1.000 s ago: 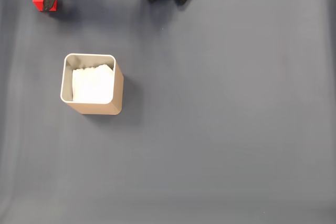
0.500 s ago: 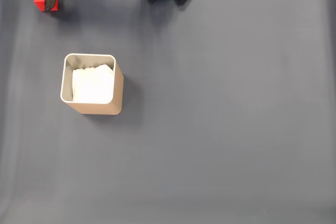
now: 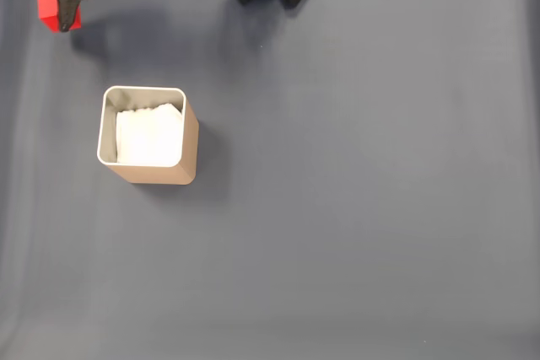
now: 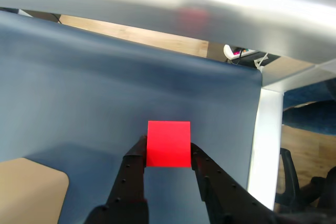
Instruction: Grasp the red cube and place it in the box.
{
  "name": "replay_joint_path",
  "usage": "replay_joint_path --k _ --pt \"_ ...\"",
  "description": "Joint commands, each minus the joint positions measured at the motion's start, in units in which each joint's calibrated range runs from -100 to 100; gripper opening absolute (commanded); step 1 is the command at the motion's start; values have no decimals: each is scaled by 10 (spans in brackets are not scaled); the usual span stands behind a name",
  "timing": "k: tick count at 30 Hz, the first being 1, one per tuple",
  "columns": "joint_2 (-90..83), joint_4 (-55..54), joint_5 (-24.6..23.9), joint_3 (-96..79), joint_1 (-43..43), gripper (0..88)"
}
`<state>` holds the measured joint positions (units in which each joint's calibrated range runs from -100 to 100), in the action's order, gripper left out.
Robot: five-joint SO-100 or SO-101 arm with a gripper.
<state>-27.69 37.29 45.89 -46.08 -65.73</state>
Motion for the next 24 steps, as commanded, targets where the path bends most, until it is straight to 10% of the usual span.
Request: replay_joint_path --k 1,24 --pt "-26 38 4 66 18 15" --pt "-49 248 17 280 146 9"
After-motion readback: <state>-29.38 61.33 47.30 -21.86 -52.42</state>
